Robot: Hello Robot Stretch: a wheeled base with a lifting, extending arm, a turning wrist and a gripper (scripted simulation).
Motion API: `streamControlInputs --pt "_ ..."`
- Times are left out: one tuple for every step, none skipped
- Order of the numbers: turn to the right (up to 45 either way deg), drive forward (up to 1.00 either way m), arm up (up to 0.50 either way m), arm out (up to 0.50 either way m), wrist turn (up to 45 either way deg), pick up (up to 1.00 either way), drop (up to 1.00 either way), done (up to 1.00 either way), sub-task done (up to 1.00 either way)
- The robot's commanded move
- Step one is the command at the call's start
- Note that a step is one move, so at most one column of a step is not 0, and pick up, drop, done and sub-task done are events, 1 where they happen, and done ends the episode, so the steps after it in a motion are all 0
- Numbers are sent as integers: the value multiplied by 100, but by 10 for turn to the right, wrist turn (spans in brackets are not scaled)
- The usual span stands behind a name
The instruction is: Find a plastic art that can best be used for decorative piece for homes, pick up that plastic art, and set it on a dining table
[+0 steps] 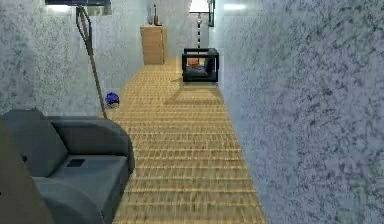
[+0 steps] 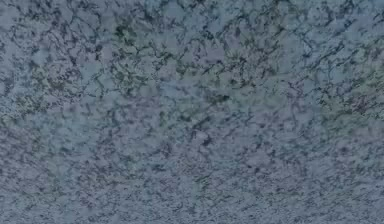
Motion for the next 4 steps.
streamControlInputs --pt "-450 0 0 0 0 0 0 0 0" --pt "-360 0 0 0 0 0 0 0 0" --pt "0 100 0 0 0 0 0 0 0" --pt "-180 0 0 0 0 0 0 0 0"
